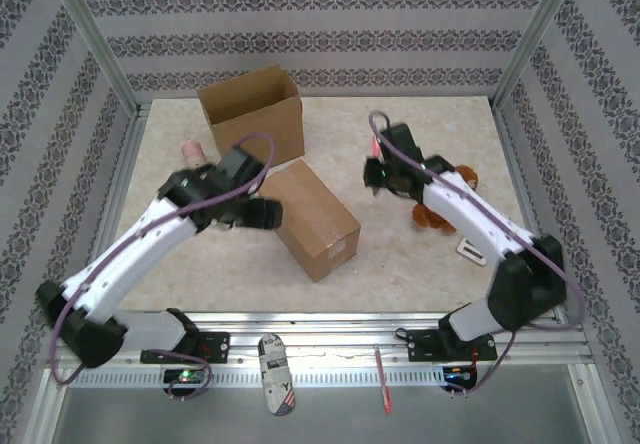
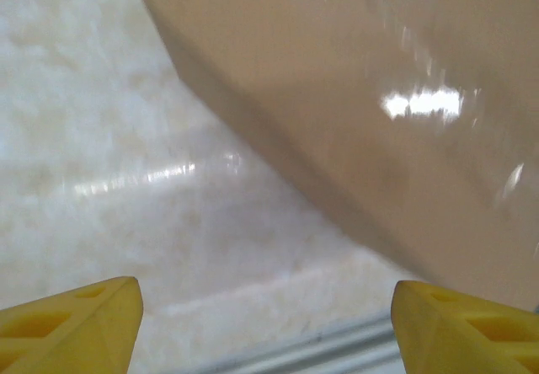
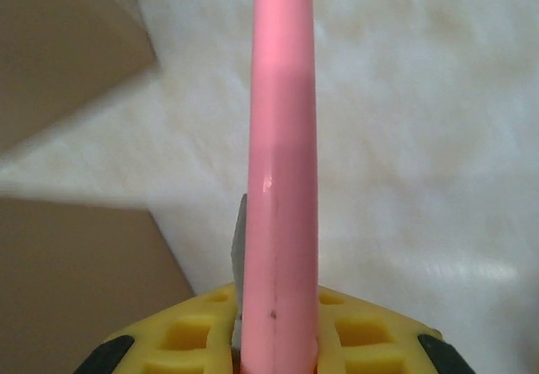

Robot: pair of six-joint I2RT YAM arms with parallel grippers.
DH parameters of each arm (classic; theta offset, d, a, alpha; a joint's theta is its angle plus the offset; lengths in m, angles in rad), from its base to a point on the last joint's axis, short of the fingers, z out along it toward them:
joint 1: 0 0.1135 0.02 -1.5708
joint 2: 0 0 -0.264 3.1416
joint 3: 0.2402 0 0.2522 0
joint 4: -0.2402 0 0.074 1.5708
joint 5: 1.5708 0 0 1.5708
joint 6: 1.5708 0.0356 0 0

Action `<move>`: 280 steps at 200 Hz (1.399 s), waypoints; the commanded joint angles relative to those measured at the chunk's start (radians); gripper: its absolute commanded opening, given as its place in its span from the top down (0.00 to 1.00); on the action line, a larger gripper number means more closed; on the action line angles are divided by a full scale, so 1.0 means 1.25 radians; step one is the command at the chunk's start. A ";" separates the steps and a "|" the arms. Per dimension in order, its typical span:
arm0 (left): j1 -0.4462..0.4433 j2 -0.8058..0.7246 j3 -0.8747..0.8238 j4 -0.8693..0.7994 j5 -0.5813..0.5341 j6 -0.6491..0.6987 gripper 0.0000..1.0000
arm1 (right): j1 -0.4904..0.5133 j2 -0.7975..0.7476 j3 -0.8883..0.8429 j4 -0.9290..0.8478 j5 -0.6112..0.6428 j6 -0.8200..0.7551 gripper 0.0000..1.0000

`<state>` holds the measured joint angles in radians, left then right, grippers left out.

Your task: Unpack the express box

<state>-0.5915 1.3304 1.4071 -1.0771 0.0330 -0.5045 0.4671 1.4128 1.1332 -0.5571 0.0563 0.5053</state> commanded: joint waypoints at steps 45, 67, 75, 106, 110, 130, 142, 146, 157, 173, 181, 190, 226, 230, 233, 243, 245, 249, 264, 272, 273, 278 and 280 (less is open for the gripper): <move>0.133 0.233 0.184 0.183 0.031 0.099 0.21 | 0.140 -0.243 -0.232 -0.096 0.136 0.159 1.00; 0.164 0.276 0.201 0.202 0.062 0.114 0.21 | 0.176 -0.275 -0.269 -0.092 0.131 0.204 1.00; 0.172 0.285 0.199 0.212 0.075 0.119 0.21 | 0.191 -0.282 -0.278 -0.089 0.127 0.220 1.00; 0.191 0.302 0.176 0.250 0.135 0.132 0.20 | 0.256 -0.276 -0.298 -0.061 0.109 0.274 1.00; 0.192 0.304 0.174 0.253 0.141 0.132 0.20 | 0.264 -0.273 -0.298 -0.059 0.112 0.282 1.00; 0.194 0.309 0.156 0.276 0.181 0.131 0.20 | 0.304 -0.260 -0.295 -0.055 0.123 0.317 1.00; 0.193 0.309 0.142 0.289 0.207 0.128 0.20 | 0.317 -0.253 -0.294 -0.048 0.129 0.333 1.00; 0.193 0.309 0.137 0.293 0.215 0.126 0.21 | 0.319 -0.252 -0.294 -0.043 0.128 0.335 1.00; 0.193 0.308 0.121 0.305 0.234 0.124 0.21 | 0.320 -0.246 -0.292 -0.031 0.130 0.341 1.00; 0.193 0.309 0.101 0.311 0.250 0.124 0.21 | 0.320 -0.236 -0.283 -0.014 0.138 0.340 1.00; 0.193 0.308 0.089 0.314 0.253 0.126 0.21 | 0.319 -0.228 -0.273 -0.011 0.142 0.337 1.00; 0.193 0.307 0.075 0.317 0.256 0.126 0.21 | 0.318 -0.216 -0.262 -0.009 0.145 0.332 1.00; 0.193 0.282 0.024 0.336 0.271 0.121 0.22 | 0.291 -0.177 -0.226 0.016 0.136 0.302 1.00; 0.193 0.278 0.020 0.338 0.273 0.120 0.21 | 0.286 -0.173 -0.223 0.019 0.133 0.297 1.00; 0.193 0.275 0.015 0.341 0.275 0.118 0.22 | 0.282 -0.170 -0.220 0.021 0.131 0.294 1.00; 0.193 0.264 0.004 0.345 0.279 0.114 0.22 | 0.268 -0.160 -0.212 0.027 0.125 0.280 1.00; 0.193 0.262 0.002 0.346 0.281 0.114 0.21 | 0.265 -0.158 -0.210 0.028 0.124 0.277 1.00; 0.193 0.258 -0.002 0.347 0.282 0.113 0.22 | 0.258 -0.154 -0.206 0.030 0.120 0.271 1.00; 0.193 0.243 -0.019 0.354 0.289 0.104 0.22 | 0.229 -0.138 -0.193 0.042 0.099 0.245 1.00; 0.193 0.235 -0.029 0.359 0.293 0.100 0.22 | 0.210 -0.128 -0.189 0.052 0.085 0.232 1.00; 0.193 0.234 -0.030 0.360 0.294 0.099 0.22 | 0.208 -0.127 -0.188 0.054 0.083 0.230 1.00; 0.193 0.229 -0.036 0.361 0.297 0.096 0.22 | 0.199 -0.120 -0.185 0.061 0.073 0.221 1.00; 0.193 0.228 -0.038 0.363 0.298 0.095 0.22 | 0.194 -0.118 -0.184 0.064 0.070 0.218 1.00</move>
<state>-0.3492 1.6596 1.3975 -0.6357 0.3561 -0.3702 0.7586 1.2358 0.8490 -0.5709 0.1848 0.8448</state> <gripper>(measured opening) 0.785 0.159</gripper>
